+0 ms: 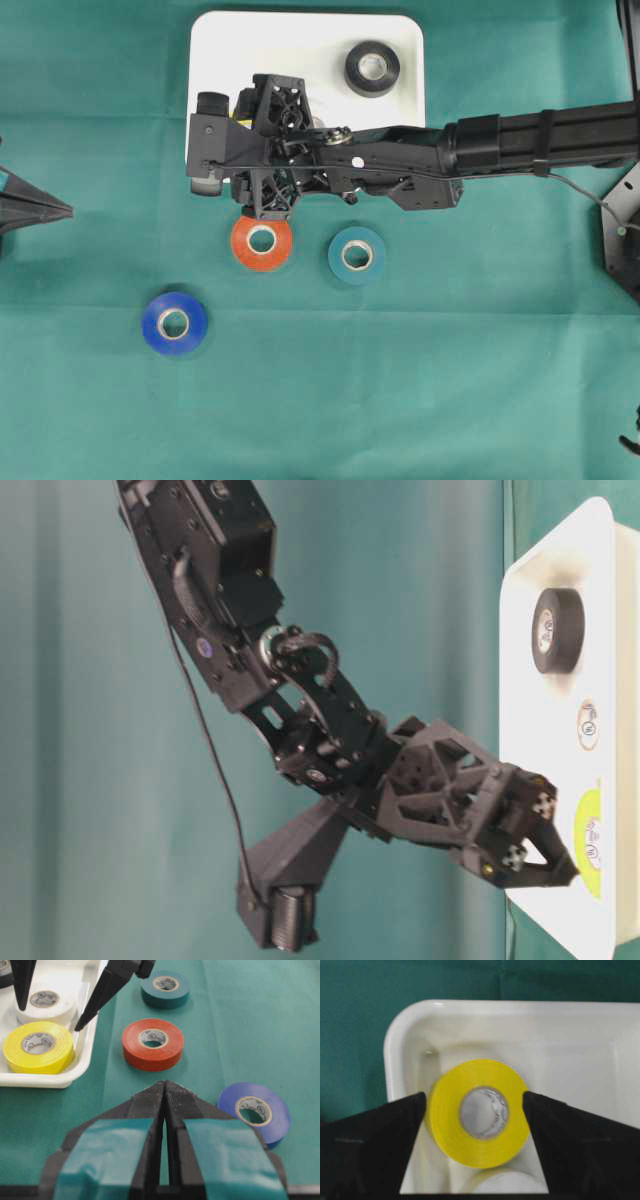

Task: Put the tape into the white case with the right arm.
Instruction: 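Carry the yellow roll over the tray and lower it in, then open the right gripper and withdraw it to the right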

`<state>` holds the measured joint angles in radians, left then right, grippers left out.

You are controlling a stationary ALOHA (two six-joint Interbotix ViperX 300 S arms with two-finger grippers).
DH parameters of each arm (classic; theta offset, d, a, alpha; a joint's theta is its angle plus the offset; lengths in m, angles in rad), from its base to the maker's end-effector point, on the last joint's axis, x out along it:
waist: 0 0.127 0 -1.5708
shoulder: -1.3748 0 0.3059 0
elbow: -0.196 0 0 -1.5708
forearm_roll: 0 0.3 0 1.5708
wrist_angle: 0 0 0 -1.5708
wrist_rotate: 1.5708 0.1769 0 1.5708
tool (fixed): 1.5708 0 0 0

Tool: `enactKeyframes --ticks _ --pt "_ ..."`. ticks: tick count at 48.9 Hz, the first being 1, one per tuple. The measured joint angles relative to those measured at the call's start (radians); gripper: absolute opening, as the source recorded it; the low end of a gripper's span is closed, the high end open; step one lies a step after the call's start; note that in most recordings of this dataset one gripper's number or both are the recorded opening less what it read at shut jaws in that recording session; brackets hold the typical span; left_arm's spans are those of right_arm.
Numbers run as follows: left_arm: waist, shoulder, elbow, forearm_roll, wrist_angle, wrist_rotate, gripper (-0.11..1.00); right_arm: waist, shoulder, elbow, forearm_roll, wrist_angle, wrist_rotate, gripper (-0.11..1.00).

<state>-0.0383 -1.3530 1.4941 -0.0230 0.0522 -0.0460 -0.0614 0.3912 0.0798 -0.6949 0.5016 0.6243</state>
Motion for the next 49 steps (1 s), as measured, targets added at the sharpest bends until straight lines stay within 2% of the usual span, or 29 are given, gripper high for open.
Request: enactKeyframes --ticks 12,24,38,49 --pt "0.0 0.0 0.0 -0.002 -0.002 0.0 0.0 0.0 -0.097 0.097 0.0 0.051 0.008 0.46" --pt "0.0 0.002 -0.002 0.0 0.0 0.002 0.0 0.0 -0.259 0.305 0.0 0.043 0.029 0.46" --pt "0.0 0.0 0.0 0.0 0.0 0.002 0.0 0.0 -0.451 0.56 0.0 -0.081 0.032 0.46" --pt "0.0 0.0 0.0 -0.002 -0.002 0.0 0.0 -0.028 -0.589 0.738 -0.002 -0.19 0.034 0.46"
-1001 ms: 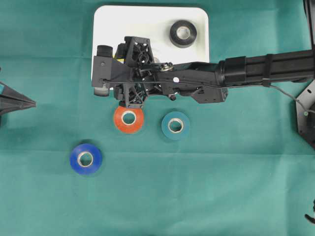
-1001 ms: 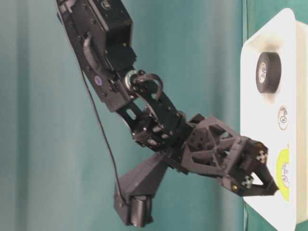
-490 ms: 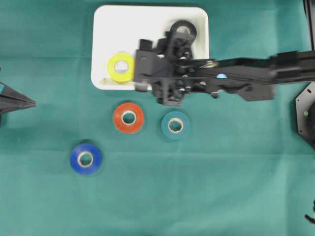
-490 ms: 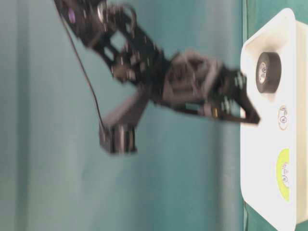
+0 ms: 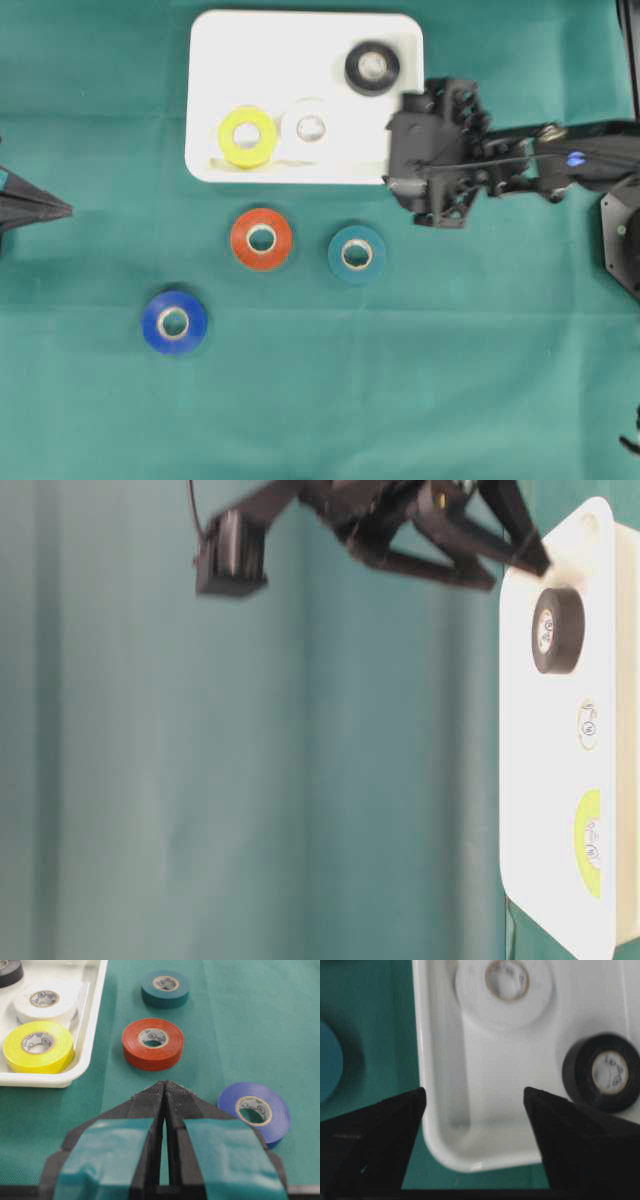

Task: Put the tape into the white case with the right arm.
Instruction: 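Open the right gripper and withdraw it to the right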

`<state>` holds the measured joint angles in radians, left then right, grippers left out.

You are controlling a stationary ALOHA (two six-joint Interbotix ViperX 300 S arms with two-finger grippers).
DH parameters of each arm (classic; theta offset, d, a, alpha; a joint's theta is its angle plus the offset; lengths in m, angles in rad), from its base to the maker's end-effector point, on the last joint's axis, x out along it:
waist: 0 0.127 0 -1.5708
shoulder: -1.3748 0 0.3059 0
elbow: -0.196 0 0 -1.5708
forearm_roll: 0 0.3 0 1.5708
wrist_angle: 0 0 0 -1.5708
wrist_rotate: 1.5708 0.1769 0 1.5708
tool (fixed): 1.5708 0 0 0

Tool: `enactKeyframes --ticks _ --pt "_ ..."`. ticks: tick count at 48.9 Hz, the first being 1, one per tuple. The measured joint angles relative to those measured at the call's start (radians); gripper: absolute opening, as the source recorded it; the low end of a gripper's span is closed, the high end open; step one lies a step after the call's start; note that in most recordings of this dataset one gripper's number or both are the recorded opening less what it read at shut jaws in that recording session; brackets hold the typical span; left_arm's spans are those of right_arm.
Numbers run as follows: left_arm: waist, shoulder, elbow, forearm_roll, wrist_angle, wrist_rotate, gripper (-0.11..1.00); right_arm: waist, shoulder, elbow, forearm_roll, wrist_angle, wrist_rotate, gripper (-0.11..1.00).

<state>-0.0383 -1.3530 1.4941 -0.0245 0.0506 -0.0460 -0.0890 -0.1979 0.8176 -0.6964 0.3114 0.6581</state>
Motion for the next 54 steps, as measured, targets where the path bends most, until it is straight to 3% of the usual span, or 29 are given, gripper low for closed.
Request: enactKeyframes --ticks 15,29,42,54 --pt "0.0 0.002 0.0 0.0 0.002 0.0 0.0 -0.005 -0.229 0.256 0.0 -0.179 -0.002 0.46" --pt "0.0 0.0 0.0 0.002 0.002 0.0 0.0 -0.003 -0.551 0.491 0.002 -0.291 0.0 0.45" --pt "0.0 0.002 0.0 0.0 0.002 0.0 0.0 -0.003 -0.758 0.609 0.002 -0.302 0.0 0.45" --pt "0.0 0.002 0.0 0.0 0.002 0.0 0.0 -0.003 -0.781 0.62 0.002 -0.314 0.0 0.45"
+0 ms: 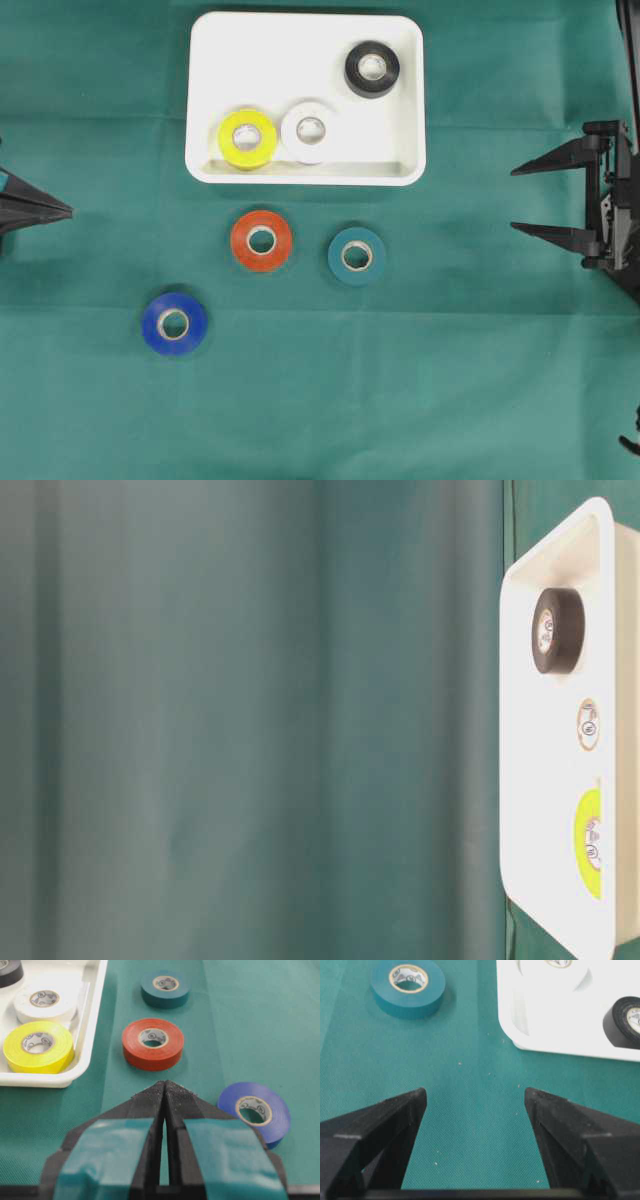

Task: Put the tape into the white case with the right arm.
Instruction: 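Open the right gripper and withdraw it to the right, then move the right gripper over the teal tape roll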

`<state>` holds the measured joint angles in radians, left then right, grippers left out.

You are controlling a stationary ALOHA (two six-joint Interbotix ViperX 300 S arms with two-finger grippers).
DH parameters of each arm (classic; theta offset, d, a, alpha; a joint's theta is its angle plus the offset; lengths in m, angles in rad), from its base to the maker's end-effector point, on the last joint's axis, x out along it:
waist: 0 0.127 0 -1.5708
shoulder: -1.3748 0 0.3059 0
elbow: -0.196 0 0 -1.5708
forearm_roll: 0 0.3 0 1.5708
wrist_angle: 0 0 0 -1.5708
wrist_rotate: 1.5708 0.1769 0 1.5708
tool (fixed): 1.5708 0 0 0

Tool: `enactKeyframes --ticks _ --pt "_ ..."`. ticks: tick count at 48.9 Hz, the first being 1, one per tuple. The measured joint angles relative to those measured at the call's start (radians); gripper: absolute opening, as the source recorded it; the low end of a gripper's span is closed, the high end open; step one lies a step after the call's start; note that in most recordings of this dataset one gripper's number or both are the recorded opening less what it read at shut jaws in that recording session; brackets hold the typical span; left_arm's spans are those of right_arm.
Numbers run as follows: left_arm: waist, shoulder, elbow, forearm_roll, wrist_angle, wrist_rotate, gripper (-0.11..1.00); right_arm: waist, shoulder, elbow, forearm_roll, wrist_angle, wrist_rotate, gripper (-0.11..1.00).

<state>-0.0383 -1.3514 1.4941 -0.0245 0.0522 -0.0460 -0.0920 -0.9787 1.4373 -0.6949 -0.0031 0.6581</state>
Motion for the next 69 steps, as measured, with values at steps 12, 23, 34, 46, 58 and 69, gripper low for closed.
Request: enactKeyframes --ticks 12,23,34,46,58,69 --pt "0.0 -0.002 0.0 0.0 0.0 0.0 0.0 -0.002 0.012 0.002 0.0 -0.026 0.0 0.45" --pt "0.0 0.0 0.002 0.0 0.0 0.0 0.0 0.021 0.011 0.015 -0.002 -0.08 0.002 0.45" --pt "0.0 0.0 0.002 0.0 0.0 0.002 0.0 0.092 0.014 0.025 0.0 -0.086 0.002 0.45" --pt "0.0 0.0 0.002 0.0 0.0 0.0 0.0 0.144 0.034 0.026 0.0 -0.086 0.002 0.45" --pt "0.0 -0.002 0.002 0.002 0.0 0.0 0.0 0.146 0.115 -0.005 0.0 -0.086 0.002 0.45" --pt "0.0 0.0 0.002 0.0 0.0 0.0 0.0 0.181 0.295 -0.107 0.0 -0.091 -0.008 0.45"
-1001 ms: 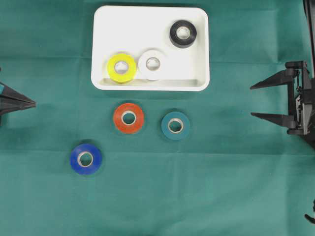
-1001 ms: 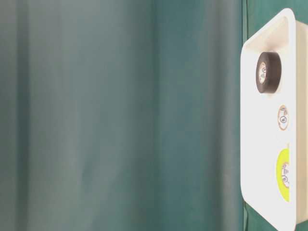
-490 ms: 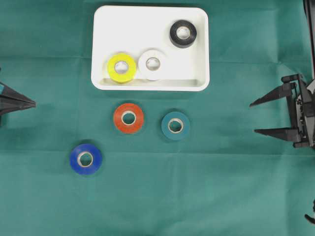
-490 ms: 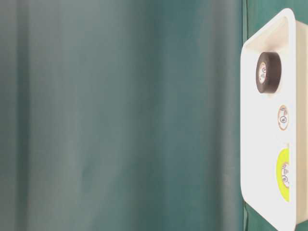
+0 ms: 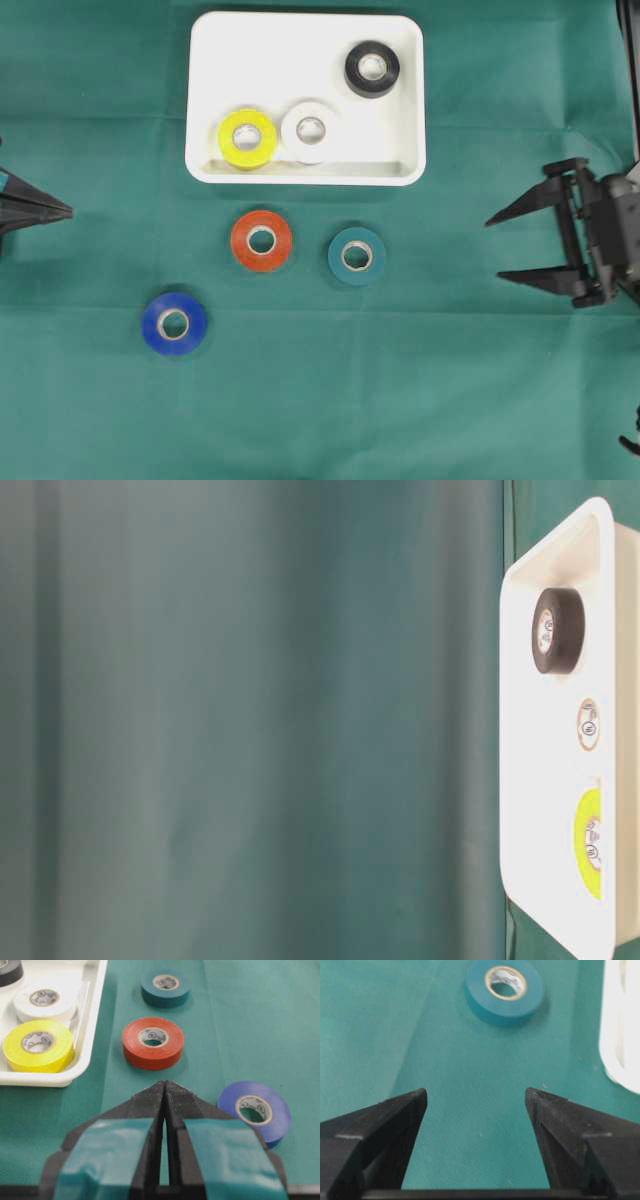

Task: Put the tape into the white case with the right arm.
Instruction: 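Move the right gripper over the teal tape roll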

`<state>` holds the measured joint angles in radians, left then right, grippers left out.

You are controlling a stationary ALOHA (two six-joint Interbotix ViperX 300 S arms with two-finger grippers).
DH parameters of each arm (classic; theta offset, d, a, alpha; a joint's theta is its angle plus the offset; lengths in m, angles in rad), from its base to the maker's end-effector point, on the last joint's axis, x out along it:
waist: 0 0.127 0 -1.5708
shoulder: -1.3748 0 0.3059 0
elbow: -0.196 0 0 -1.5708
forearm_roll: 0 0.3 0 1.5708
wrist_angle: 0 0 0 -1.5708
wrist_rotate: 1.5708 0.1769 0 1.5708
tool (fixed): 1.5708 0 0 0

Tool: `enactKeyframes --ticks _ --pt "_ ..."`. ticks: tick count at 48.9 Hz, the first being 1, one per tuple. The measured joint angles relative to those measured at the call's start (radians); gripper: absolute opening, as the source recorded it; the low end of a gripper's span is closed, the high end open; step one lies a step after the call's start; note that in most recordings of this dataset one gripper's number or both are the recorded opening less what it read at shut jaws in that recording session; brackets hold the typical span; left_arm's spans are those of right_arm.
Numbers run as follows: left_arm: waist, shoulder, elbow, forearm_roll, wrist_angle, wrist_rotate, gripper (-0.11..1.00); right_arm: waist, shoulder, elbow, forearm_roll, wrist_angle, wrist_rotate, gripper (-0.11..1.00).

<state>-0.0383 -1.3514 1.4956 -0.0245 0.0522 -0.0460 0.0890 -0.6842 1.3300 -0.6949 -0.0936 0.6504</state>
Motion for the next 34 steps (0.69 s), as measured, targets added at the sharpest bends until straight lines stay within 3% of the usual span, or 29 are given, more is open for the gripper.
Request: enactKeyframes --ticks 34 --pt "0.0 0.0 0.0 0.002 0.0 0.0 0.0 0.025 0.554 -0.402 -0.002 -0.02 -0.012 0.45"
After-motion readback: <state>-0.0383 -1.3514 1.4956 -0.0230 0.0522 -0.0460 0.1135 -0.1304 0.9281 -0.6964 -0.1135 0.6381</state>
